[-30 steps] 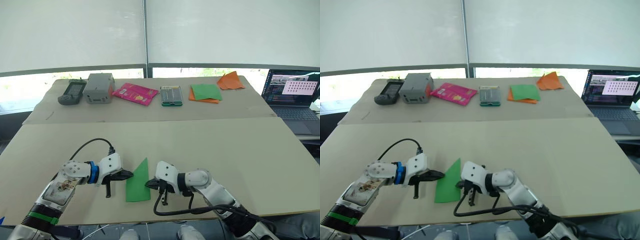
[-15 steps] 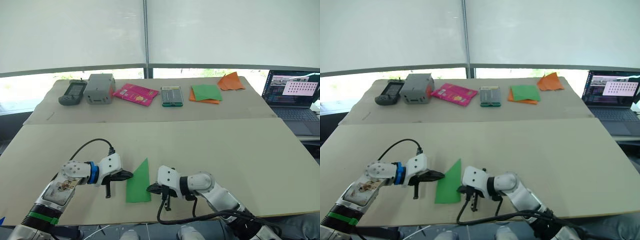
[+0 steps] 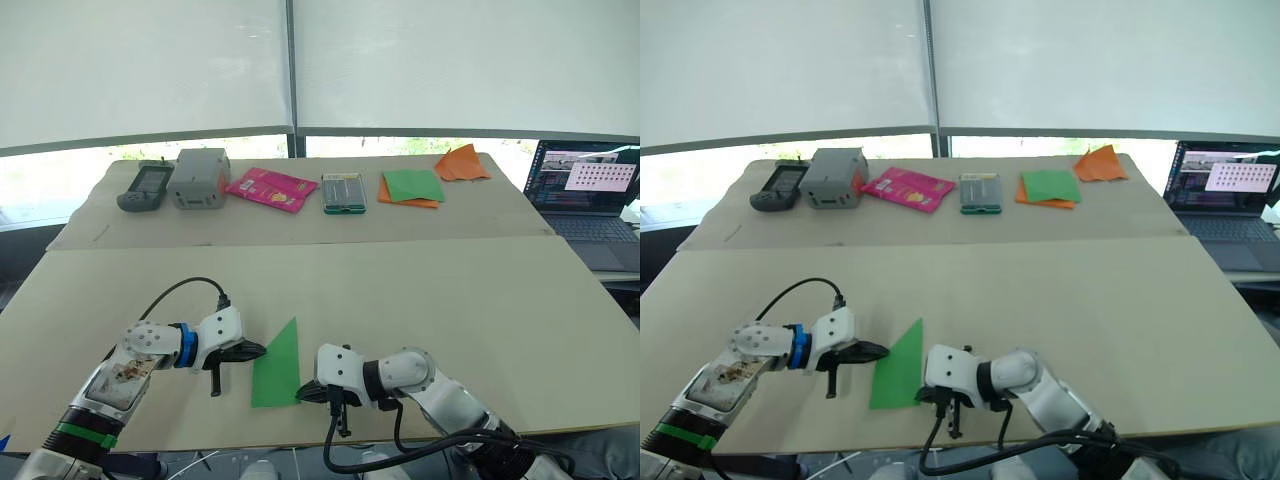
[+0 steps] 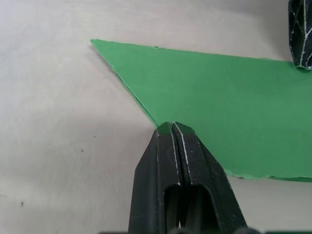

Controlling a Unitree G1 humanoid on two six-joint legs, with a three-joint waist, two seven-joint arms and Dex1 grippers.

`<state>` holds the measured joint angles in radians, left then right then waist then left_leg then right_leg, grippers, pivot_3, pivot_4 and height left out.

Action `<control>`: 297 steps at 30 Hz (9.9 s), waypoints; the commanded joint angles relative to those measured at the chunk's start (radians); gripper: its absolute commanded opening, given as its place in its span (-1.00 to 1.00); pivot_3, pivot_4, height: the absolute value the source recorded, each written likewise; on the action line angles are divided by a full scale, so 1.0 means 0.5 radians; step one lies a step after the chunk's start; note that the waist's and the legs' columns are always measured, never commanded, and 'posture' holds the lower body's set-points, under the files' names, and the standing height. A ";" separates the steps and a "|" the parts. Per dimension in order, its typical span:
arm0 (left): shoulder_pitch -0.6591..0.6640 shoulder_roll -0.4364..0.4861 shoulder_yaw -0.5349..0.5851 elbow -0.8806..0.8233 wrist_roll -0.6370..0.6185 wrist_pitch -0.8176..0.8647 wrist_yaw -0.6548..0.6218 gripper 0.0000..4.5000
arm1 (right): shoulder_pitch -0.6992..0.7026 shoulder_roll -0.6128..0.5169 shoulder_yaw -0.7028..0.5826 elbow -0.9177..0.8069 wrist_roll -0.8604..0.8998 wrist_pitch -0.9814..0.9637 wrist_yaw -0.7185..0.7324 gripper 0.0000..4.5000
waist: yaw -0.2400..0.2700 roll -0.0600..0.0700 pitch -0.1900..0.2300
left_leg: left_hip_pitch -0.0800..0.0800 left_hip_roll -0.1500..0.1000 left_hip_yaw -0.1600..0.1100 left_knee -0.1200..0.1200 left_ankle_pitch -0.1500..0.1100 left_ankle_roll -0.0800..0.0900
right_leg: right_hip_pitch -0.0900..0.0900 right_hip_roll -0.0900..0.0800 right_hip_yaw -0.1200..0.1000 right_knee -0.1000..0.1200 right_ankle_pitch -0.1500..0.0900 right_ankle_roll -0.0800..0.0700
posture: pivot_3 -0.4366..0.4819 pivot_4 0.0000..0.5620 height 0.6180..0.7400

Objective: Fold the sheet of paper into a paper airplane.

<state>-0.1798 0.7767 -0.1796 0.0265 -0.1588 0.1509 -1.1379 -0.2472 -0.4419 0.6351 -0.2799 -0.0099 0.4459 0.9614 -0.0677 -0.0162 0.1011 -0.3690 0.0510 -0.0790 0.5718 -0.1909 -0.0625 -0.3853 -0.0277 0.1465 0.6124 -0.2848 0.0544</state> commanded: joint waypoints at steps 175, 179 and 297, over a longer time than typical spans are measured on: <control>-0.196 0.000 0.151 -0.065 -0.285 0.240 -0.312 -1.00 | 0.139 -0.072 -0.393 -0.105 -0.015 -0.515 -0.273 -0.31 | 0.050 -0.012 0.041 | -0.023 -0.002 0.001 0.017 0.014 0.021 | 0.001 0.005 0.005 0.009 0.009 0.007 | -0.05 -0.47 1.00; -0.250 -0.040 0.075 0.041 -0.166 0.130 -0.268 -1.00 | 0.163 -0.074 -0.394 -0.167 -0.013 -0.482 -0.300 -0.31 | 0.052 -0.012 0.041 | -0.023 -0.002 0.001 0.018 0.014 0.021 | 0.001 0.005 0.005 0.008 0.009 0.008 | -0.05 -0.47 1.00; -0.369 -0.011 -0.061 0.045 -0.140 0.121 -0.509 -0.98 | -0.048 0.160 -0.289 -0.021 0.277 0.526 -0.489 -1.00 | -0.004 -0.012 0.026 | -0.011 0.000 0.000 0.013 0.014 0.021 | -0.001 0.008 0.005 0.030 -0.002 0.003 | -0.05 -0.47 1.00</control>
<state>-0.3636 0.7597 -0.2162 0.0651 -0.2322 0.2268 -1.3883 -0.2682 -0.3593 0.4816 -0.2854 0.1312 0.6804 0.7199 -0.0697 -0.0223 0.1139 -0.3747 0.0508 -0.0791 0.5781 -0.1840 -0.0519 -0.3856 -0.0235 0.1493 0.6273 -0.2860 0.0558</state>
